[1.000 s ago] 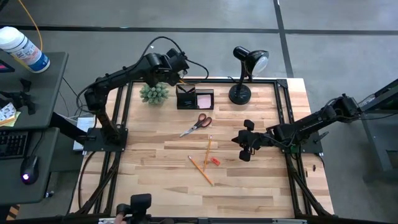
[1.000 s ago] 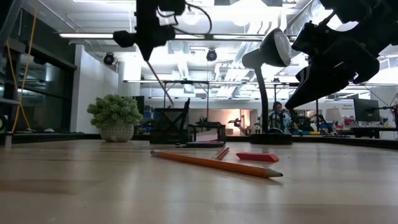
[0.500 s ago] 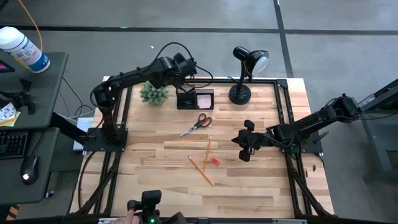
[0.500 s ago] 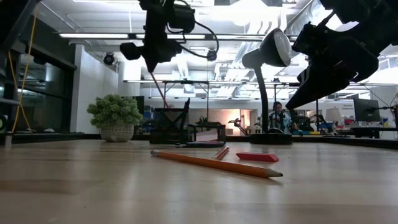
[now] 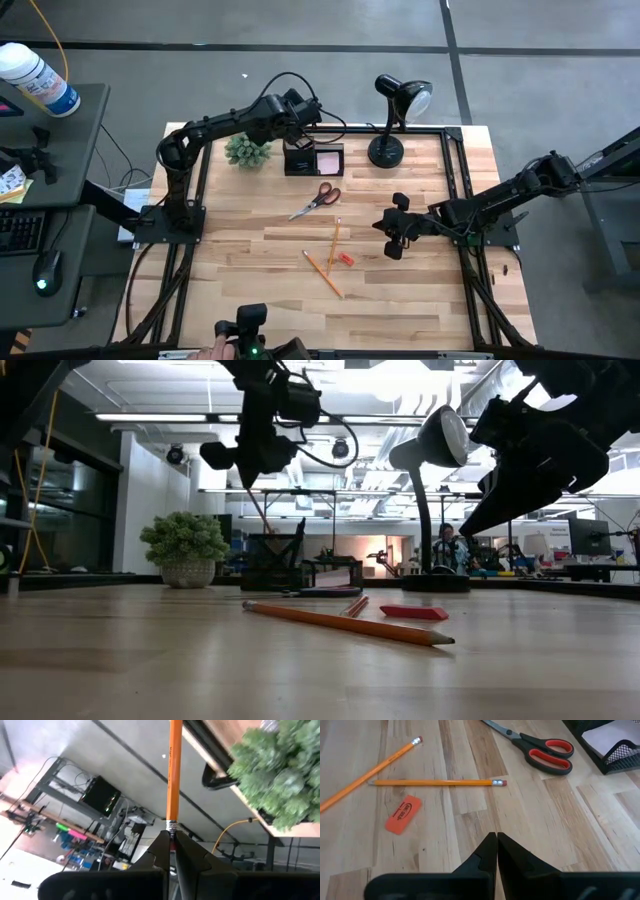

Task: Pick and place office supplies into organizer
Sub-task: Put the top pencil into the black desk organizer

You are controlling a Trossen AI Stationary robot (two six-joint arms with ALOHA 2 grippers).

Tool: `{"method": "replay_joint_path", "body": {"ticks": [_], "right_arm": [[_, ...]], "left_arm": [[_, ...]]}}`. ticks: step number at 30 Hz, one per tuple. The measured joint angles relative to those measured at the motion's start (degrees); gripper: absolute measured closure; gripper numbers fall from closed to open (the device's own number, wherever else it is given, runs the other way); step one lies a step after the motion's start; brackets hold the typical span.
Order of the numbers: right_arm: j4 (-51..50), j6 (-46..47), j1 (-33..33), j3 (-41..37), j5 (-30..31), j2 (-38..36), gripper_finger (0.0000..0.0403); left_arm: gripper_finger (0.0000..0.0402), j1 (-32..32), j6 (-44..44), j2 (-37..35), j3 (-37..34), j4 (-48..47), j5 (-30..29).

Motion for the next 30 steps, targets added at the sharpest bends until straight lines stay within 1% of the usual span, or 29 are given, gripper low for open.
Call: {"method": "replay_joint_path", "body": {"ticks": [9,14,17,21,25,30], "right_arm": [[0.0,0.0,0.0,0.0,0.0,0.0,0.0396],[-0.1,0.0,0.0,0.0,0.0,0.0,0.0396],[-0.1,0.0,0.0,0.0,0.0,0.0,0.0396],[-0.1,0.0,0.0,0.0,0.0,0.0,0.0396],[-0.1,0.0,0.0,0.0,0.0,0.0,0.0396],[-0.2,0.0,0.0,0.0,0.0,0.0,0.0396]], "left_arm": [[0.0401,-1.9,-0.4,2.0,0.0,0.3,1.9],[0.0401,-2.6,-1.4,3.1,0.0,0.1,4.8],[0.0394,-3.1,-1.5,3.1,0.0,0.4,5.1],[0.0363,-3.0,-1.6,3.1,0.0,0.6,4.6],[0.0313,-2.9,-1.8,3.1,0.0,0.0,3.3],[0.0251,-2.9,-4.6,3.1,0.0,-0.9,-0.4]]}}
